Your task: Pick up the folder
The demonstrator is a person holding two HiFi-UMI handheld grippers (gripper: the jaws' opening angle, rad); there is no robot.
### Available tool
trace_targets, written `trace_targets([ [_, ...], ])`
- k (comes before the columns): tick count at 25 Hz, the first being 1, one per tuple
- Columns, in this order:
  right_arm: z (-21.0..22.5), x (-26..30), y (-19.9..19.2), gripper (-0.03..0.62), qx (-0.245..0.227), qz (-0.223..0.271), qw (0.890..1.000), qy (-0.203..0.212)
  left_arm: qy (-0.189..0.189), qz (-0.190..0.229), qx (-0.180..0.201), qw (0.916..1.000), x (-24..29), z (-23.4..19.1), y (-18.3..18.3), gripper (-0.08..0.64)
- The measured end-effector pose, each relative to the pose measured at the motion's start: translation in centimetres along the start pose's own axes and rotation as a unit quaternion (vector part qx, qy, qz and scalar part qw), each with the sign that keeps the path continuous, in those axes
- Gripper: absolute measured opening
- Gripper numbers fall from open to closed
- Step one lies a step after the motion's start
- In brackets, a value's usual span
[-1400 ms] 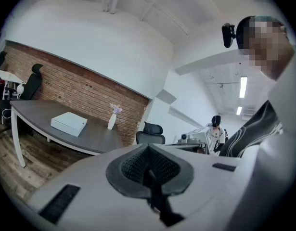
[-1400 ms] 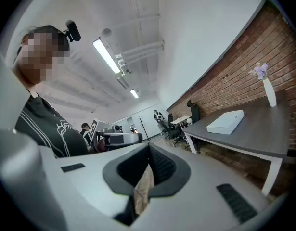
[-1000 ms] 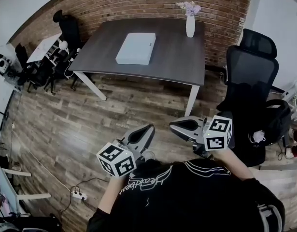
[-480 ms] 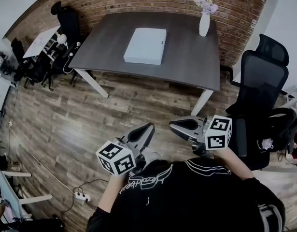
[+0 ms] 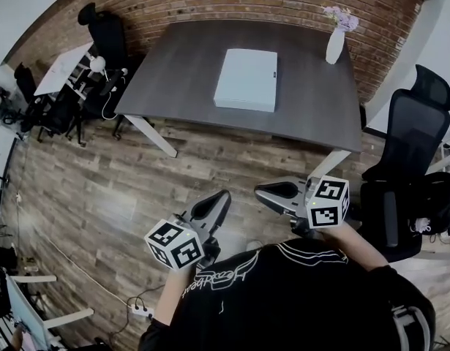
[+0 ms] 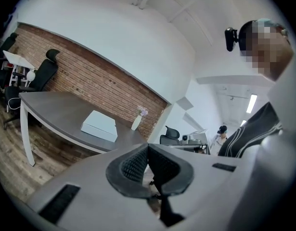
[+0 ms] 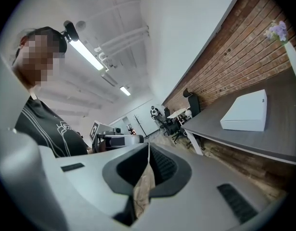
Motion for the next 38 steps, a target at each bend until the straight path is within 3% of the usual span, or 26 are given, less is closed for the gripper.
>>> trace_targets([
  [11,3.4,5.1,1.4,-0.002,0.006,-0.006,1.0,-0.007,0.001,0.007,-0.012,0.9999,-0.3,-6.2,1.4,0.005],
  [20,11.1,8.3,5.9,-0.002,0.021,0.016,1.0,-0.012,-0.009,-0.008,-0.019,0.9997,4.8,-13.2,5.6,0.005],
  [29,20.9,6.9,12.0,-0.002,0.029,0.053,0.996,-0.06,-0.055,-0.017,-0.023,0.9981,14.1,-19.1,11.5,0.006],
  [33,23.8,6.0,13.1,-0.001,0.025,0.055,0.994,-0.086,-0.053,-0.019,-0.016,0.9983,15.9,-21.2,12.6,0.011],
  [38,26.2,4.4,14.3,0.002,0.031,0.072,0.988,-0.131,-0.052,-0.032,-0.035,0.9975,17.0,-23.9,12.9,0.095],
])
Point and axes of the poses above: the fingertips, and each gripper's own axes: x forward along the fingers, z to its right, y out of its top, the point moved 3 cm from there along -x, backward along the fingers, and after that the axes turned 2 degrees about x, right-handed, at the moved point
